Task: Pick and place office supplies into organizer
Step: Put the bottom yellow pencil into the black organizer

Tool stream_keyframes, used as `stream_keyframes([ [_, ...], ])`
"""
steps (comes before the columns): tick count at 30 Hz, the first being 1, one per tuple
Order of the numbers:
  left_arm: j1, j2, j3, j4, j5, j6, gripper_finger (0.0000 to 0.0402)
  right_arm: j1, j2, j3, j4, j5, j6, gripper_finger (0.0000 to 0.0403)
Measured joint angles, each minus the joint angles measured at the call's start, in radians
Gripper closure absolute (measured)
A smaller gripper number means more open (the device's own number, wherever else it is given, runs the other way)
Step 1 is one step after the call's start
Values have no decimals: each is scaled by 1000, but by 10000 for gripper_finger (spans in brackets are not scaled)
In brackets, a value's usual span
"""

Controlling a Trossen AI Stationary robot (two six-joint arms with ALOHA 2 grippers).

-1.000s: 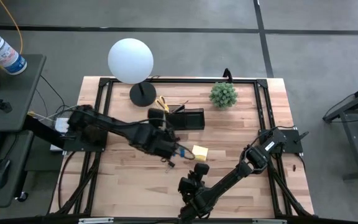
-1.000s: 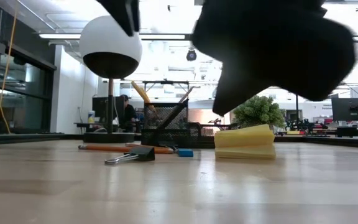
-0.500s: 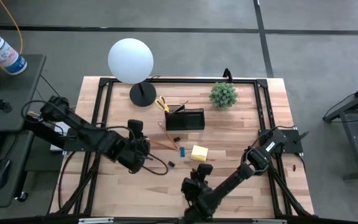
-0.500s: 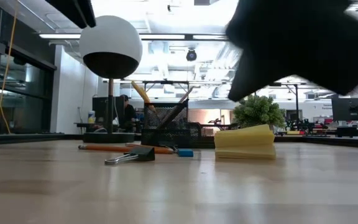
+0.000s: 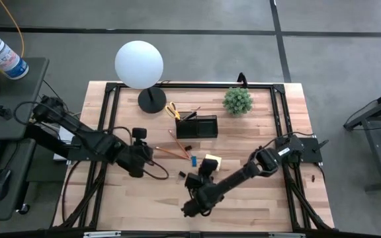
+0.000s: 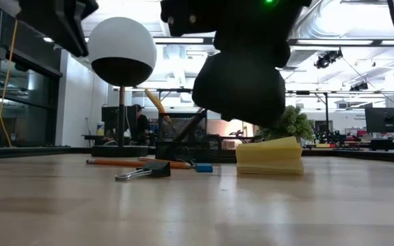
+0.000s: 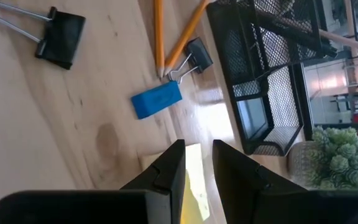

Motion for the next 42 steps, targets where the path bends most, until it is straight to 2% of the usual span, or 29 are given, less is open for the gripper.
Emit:
stream_keyframes([
  [2,15,-69,-78,102,11,53,355,-7,0,0,0,-3,-8,325],
  [5,66,-176,-164,251,88,158,368,-13,0,0,5,-17,-27,325],
  [9,188,-266,-222,327,218,307,391,-14,0,0,17,-34,-55,325],
  [13,326,-268,-248,299,295,438,398,-14,0,0,25,-40,-59,325],
  [17,436,-207,-265,319,453,546,391,-14,0,1,45,-31,-62,325],
  [19,472,-159,-273,328,457,563,390,-14,0,1,49,-24,-62,325],
  [23,504,-62,-310,355,379,569,390,-7,0,1,50,-15,-62,325],
  [28,503,6,-379,509,401,643,390,9,0,1,52,-9,-60,325],
  [33,512,39,-393,512,399,707,390,26,0,1,53,-7,-57,325],
  [42,610,40,-393,469,520,678,389,36,0,2,68,4,-51,325],
])
